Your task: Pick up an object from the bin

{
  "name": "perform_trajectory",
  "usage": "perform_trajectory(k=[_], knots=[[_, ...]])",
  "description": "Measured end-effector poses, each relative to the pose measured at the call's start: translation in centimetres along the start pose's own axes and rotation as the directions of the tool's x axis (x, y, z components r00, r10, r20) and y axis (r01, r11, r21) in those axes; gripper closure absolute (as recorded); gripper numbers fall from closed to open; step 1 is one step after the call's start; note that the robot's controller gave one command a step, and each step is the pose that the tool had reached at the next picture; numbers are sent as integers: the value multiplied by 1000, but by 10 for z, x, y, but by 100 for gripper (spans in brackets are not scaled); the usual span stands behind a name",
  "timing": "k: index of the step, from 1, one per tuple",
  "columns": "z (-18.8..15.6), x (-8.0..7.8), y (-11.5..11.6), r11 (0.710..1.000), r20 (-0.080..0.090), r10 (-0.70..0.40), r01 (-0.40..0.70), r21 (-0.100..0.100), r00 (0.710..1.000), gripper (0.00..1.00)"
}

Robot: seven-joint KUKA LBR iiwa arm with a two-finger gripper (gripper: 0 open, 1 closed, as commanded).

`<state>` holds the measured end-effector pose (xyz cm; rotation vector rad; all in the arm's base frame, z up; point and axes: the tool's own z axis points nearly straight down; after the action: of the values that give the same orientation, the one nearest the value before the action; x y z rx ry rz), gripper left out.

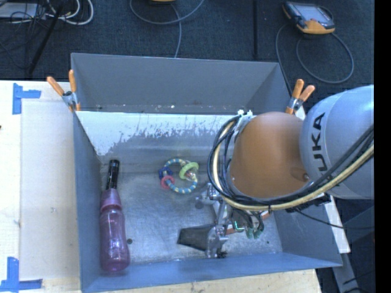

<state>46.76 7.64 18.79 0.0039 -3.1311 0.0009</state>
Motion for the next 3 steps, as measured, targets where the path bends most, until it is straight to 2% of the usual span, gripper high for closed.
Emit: perform_trajectory(k=[1, 2, 3], knots=[[-4, -2, 0, 1000, 8, 4, -4, -1, 1000, 0], [75, -21, -29, 994, 11, 111, -111, -3, 994, 0], [119, -36, -46, 977, 9, 213, -213, -4, 977, 0]])
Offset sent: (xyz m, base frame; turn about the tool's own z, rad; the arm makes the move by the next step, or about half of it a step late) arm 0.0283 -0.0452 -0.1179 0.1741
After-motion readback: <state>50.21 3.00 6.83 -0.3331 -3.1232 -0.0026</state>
